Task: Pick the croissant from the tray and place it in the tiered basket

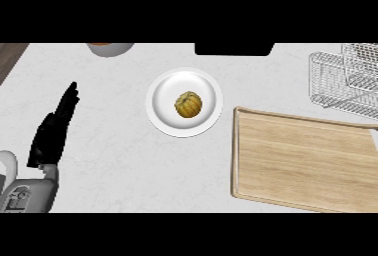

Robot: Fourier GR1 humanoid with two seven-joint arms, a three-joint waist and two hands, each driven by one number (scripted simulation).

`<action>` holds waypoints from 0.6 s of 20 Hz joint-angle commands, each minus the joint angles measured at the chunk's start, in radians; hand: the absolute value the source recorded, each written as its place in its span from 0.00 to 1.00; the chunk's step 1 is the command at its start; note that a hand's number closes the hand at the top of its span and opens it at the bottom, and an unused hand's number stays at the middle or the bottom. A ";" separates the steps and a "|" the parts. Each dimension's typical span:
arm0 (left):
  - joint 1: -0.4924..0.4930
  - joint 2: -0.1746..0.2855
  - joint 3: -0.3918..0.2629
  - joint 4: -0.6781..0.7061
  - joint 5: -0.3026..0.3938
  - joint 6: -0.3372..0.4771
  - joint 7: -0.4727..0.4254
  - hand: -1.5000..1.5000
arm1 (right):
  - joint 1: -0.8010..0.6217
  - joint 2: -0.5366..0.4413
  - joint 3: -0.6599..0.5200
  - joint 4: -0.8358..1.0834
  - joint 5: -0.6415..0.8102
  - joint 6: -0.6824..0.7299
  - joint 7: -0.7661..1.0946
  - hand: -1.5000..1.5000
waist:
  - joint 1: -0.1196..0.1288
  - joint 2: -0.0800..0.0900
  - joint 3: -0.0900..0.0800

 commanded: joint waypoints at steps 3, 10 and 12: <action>-0.053 0.000 0.016 0.029 -0.003 -0.016 0.034 0.50 | -0.033 -0.005 -0.043 0.187 0.020 -0.057 -0.171 1.00 | -0.001 0.001 0.000; 0.007 -0.033 0.005 -0.003 -0.018 0.002 -0.005 0.50 | -0.019 -0.033 -0.140 0.346 -0.055 -0.052 -0.353 1.00 | 0.004 0.003 0.001; -0.030 -0.035 0.007 -0.001 -0.021 0.000 0.027 0.50 | -0.007 -0.035 -0.156 0.343 -0.068 -0.043 -0.377 1.00 | -0.004 -0.001 0.001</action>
